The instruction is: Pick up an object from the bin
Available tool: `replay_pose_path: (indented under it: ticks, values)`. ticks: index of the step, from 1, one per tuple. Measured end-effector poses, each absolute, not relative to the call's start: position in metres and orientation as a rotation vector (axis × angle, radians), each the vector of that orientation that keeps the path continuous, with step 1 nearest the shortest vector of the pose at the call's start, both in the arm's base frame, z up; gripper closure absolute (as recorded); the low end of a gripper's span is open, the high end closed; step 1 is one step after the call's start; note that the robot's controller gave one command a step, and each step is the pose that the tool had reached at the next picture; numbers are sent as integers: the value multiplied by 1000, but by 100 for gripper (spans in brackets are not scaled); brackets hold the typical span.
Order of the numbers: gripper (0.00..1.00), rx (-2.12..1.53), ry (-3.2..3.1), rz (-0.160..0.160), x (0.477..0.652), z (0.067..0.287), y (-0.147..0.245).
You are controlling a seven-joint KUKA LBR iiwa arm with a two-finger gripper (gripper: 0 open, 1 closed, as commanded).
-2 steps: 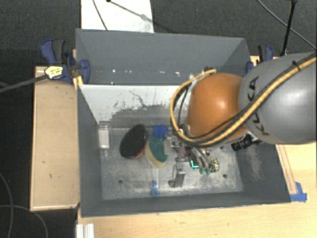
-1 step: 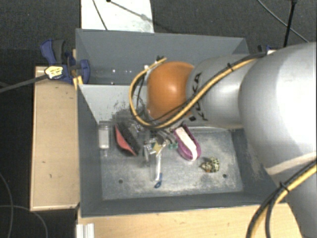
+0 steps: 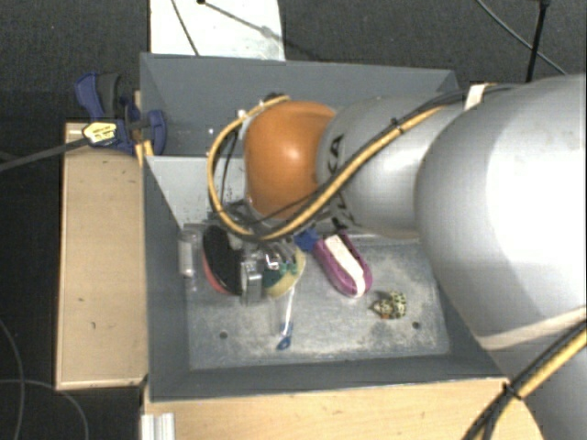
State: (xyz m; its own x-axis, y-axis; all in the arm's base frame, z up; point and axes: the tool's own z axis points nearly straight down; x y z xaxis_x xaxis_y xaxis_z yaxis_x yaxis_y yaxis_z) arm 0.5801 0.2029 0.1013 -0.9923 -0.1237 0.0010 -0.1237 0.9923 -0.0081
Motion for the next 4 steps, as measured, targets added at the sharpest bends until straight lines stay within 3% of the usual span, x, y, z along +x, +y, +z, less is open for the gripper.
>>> replay_pose_path:
  ticks: [1,2,3,4]
  values:
    - [0,649,-3083,1,594,128,167]
    - [0,666,-3083,-2,592,73,224]
    - [0,251,-3150,-11,588,77,186]
    - [100,249,-3148,-11,587,77,186]
